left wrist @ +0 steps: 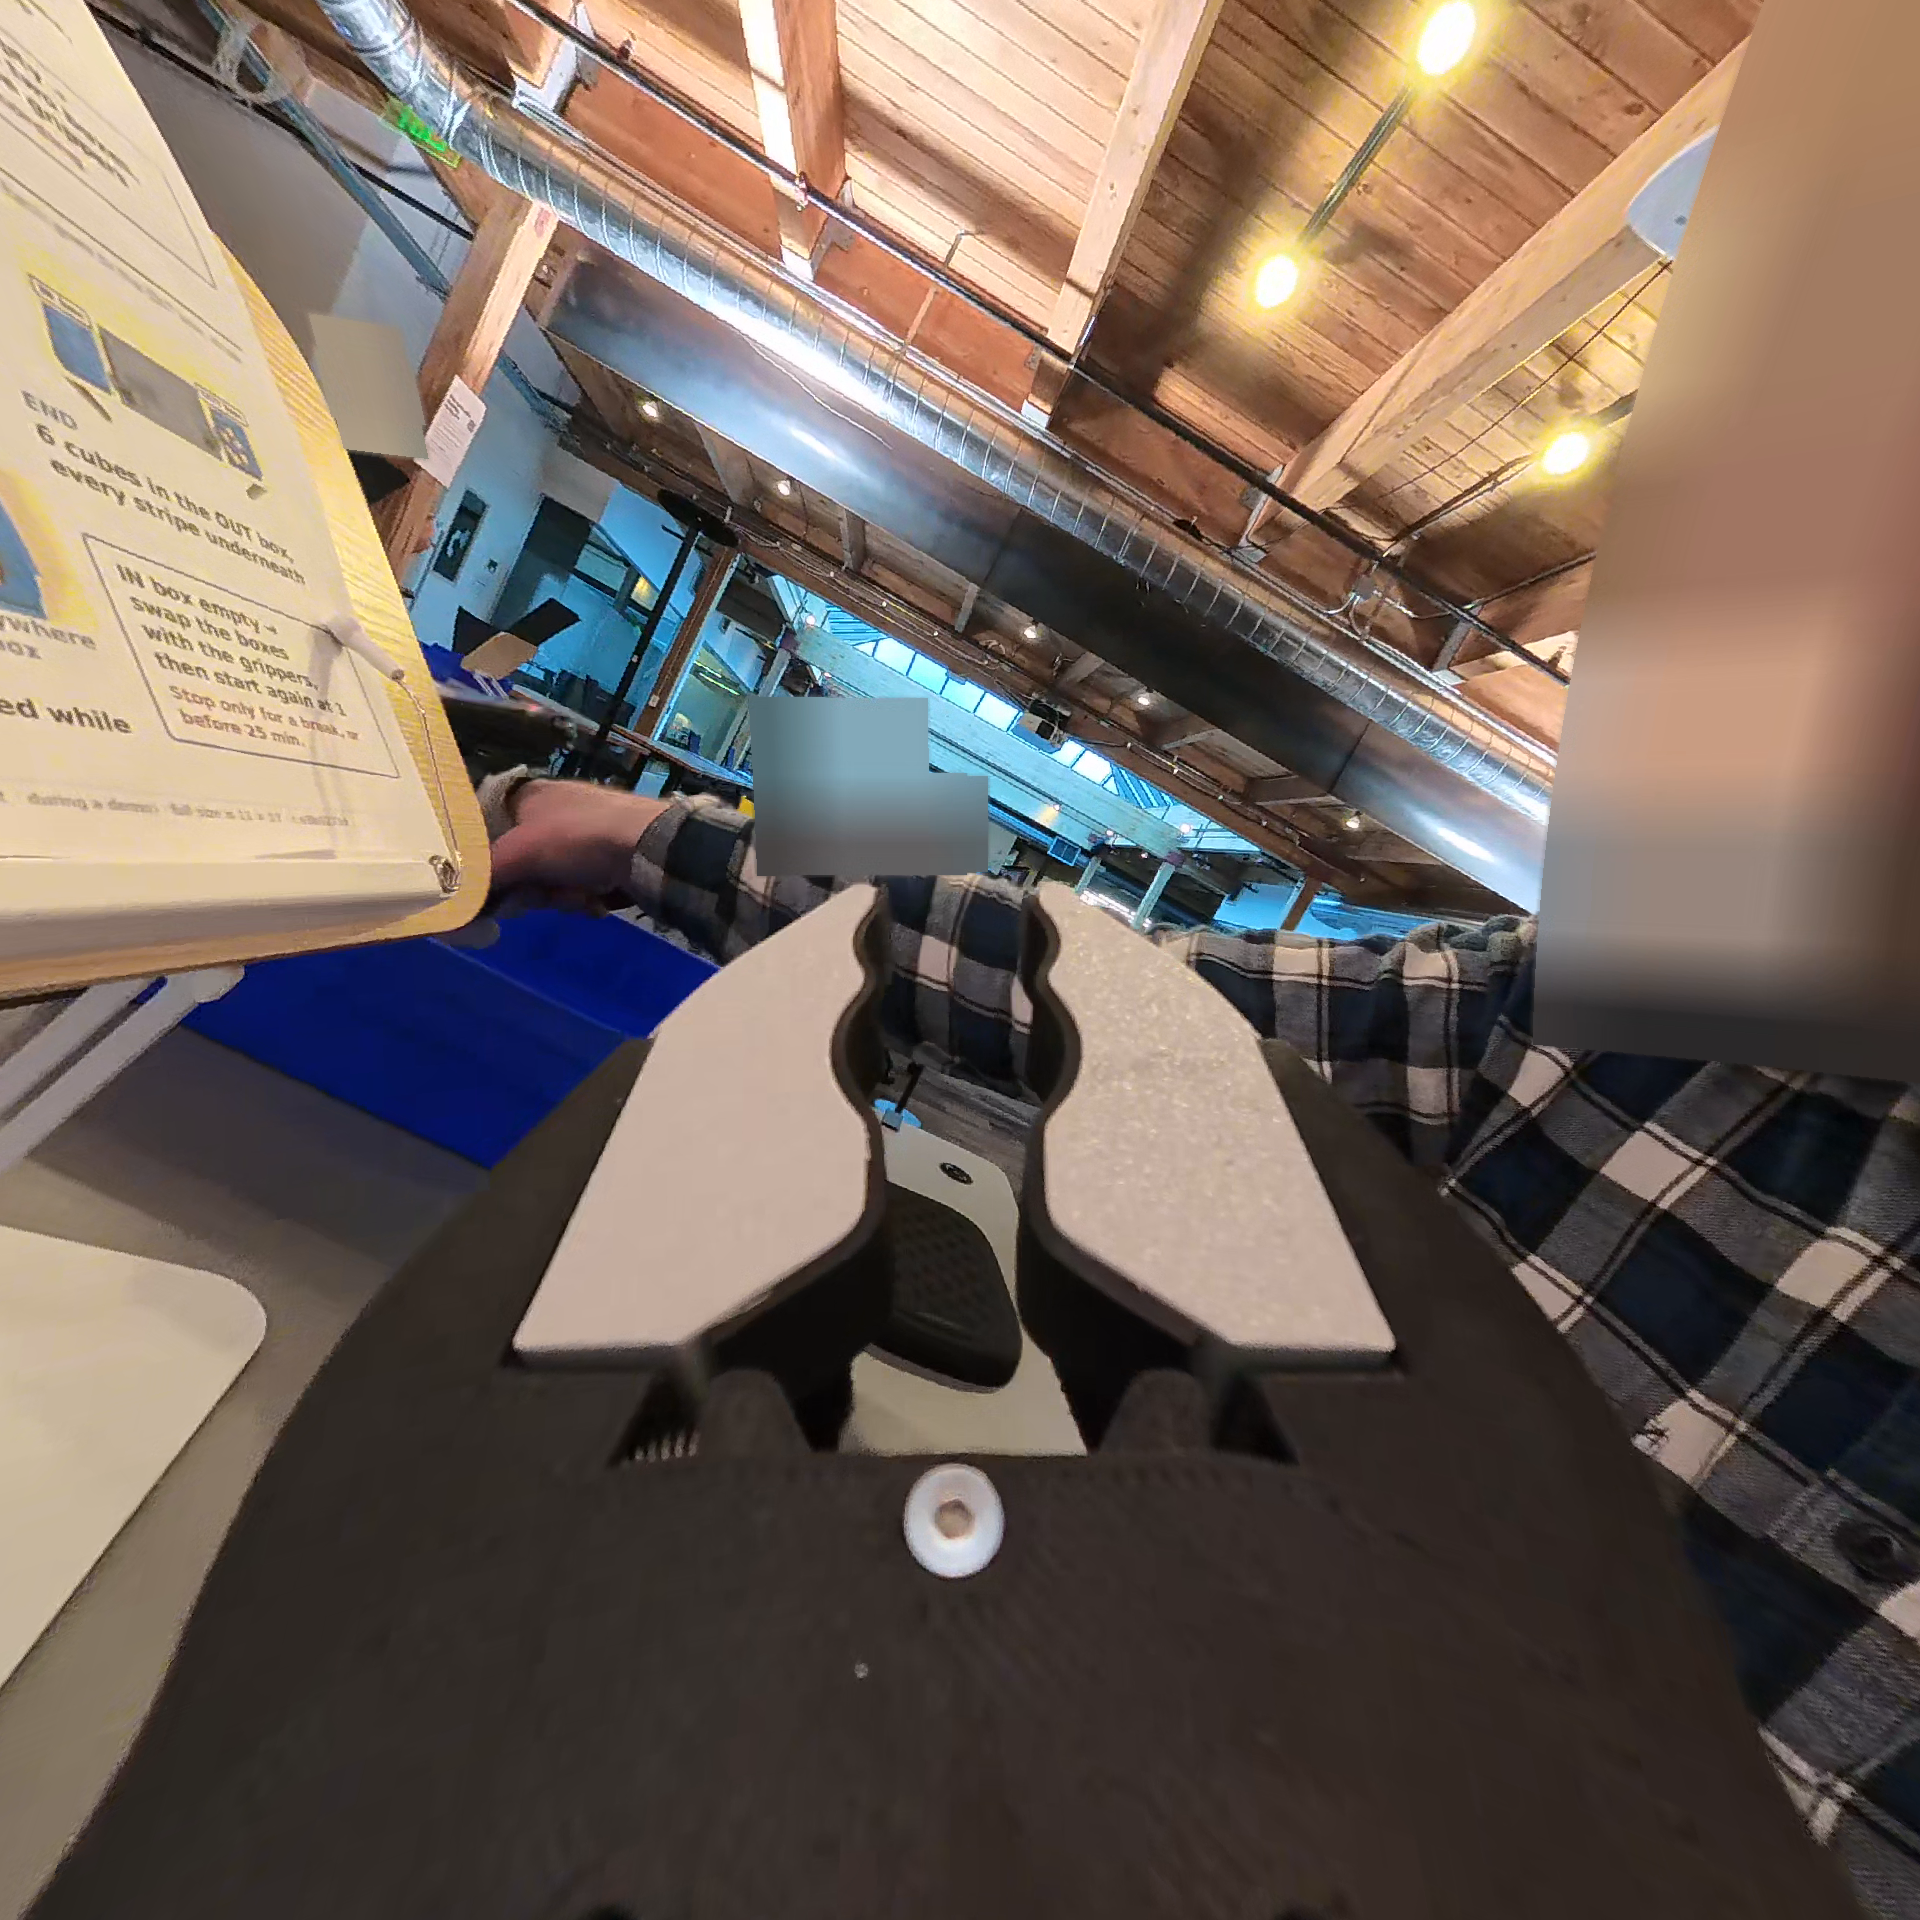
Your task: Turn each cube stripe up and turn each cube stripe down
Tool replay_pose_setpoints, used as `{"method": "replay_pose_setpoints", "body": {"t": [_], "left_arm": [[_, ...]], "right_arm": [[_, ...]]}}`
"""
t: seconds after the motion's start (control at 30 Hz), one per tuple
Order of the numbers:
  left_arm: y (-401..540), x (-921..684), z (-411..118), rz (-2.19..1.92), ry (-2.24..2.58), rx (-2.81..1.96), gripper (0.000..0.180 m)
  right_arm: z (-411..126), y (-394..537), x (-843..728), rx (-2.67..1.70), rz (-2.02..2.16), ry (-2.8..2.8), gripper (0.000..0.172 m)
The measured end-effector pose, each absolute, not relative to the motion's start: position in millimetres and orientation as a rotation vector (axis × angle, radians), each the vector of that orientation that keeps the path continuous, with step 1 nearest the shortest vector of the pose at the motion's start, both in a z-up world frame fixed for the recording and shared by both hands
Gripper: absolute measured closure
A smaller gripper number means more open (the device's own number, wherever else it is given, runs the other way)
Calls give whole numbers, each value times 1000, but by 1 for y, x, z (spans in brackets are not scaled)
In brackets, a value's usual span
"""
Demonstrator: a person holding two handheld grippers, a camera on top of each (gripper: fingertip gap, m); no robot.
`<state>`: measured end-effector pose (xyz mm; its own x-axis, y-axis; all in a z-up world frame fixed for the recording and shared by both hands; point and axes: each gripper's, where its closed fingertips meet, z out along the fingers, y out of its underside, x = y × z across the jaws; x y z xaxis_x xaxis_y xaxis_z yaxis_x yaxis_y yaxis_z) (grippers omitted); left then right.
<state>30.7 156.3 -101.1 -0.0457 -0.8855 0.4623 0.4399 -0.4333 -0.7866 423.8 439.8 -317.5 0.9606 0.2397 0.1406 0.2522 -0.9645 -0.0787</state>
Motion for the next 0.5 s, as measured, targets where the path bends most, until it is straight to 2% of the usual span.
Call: {"method": "replay_pose_setpoints", "body": {"t": [0.17,0.23,0.4,0.5], "left_arm": [[157,30,-102,-1674,559,-1206,158],[157,29,-101,-1657,574,-1214,157],[163,4,-97,-1496,638,-1288,148],[178,-42,-104,-1167,716,-1435,144]], "right_arm": [[-325,449,425,-3030,-244,-363,126],[-318,449,424,-3029,-255,-385,116],[-265,448,414,-2861,-304,-505,110],[-223,430,392,-2698,-279,-612,112]]}}
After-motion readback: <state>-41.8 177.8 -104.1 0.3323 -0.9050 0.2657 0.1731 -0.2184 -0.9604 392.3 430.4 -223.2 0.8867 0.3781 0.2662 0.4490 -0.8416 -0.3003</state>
